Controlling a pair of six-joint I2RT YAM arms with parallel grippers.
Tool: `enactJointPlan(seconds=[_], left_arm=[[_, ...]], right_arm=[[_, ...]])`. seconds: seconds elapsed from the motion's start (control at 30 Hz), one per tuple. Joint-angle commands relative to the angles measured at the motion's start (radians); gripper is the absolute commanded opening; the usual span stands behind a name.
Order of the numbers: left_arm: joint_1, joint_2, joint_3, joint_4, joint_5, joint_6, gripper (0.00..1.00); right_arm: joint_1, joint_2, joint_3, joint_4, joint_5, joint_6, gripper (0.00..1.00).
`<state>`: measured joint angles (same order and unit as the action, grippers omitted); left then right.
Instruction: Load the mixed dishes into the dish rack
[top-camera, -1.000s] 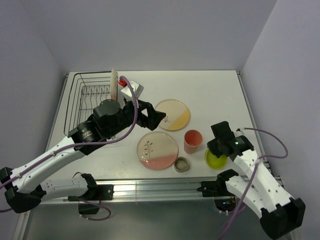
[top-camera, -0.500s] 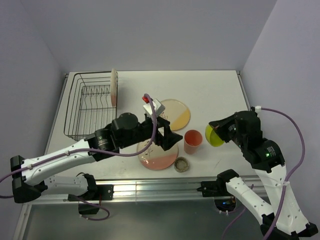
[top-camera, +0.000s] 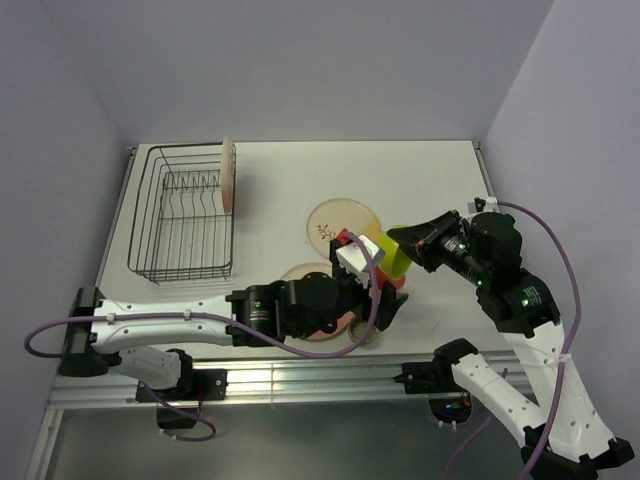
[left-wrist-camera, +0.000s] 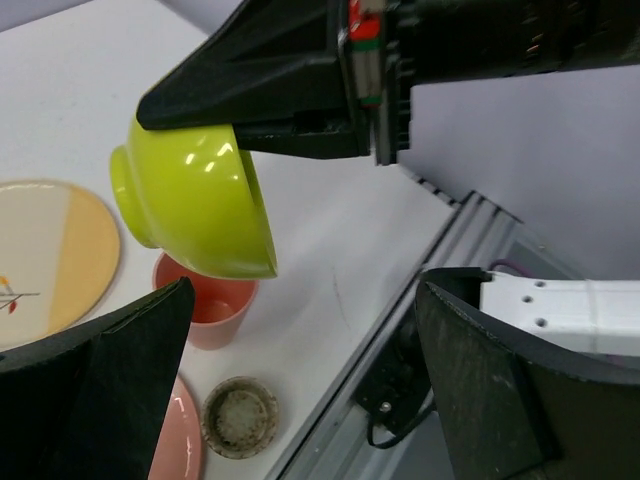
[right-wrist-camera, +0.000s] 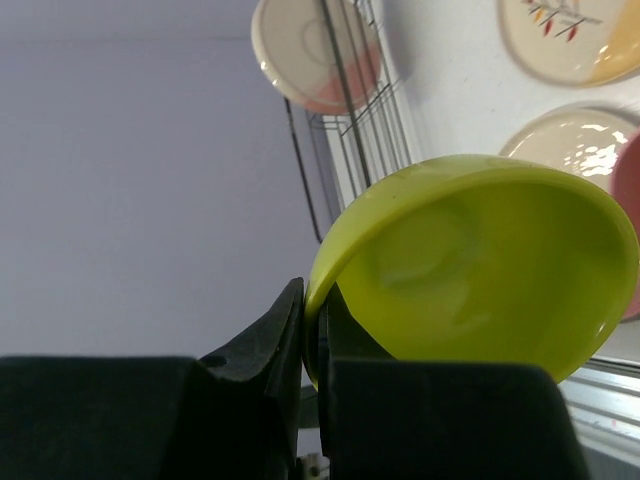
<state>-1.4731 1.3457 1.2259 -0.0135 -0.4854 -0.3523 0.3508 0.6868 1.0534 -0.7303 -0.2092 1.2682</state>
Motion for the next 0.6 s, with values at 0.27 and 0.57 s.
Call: enactJointPlan(seconds=[0.27,0.57], left_arm=[[-0.007,0.069,0.138,-0.08,-0.216,0.07,0.99],[0.013,0.014,0.127,-0.12,-0.108,0.092,0.99]], right_arm=[[-0.001,-0.02,-0.018,0.138,-0.166,0.109,0.0],[0.001,-0.043,-0.121,0.238,-0.275,0.198,0.0]])
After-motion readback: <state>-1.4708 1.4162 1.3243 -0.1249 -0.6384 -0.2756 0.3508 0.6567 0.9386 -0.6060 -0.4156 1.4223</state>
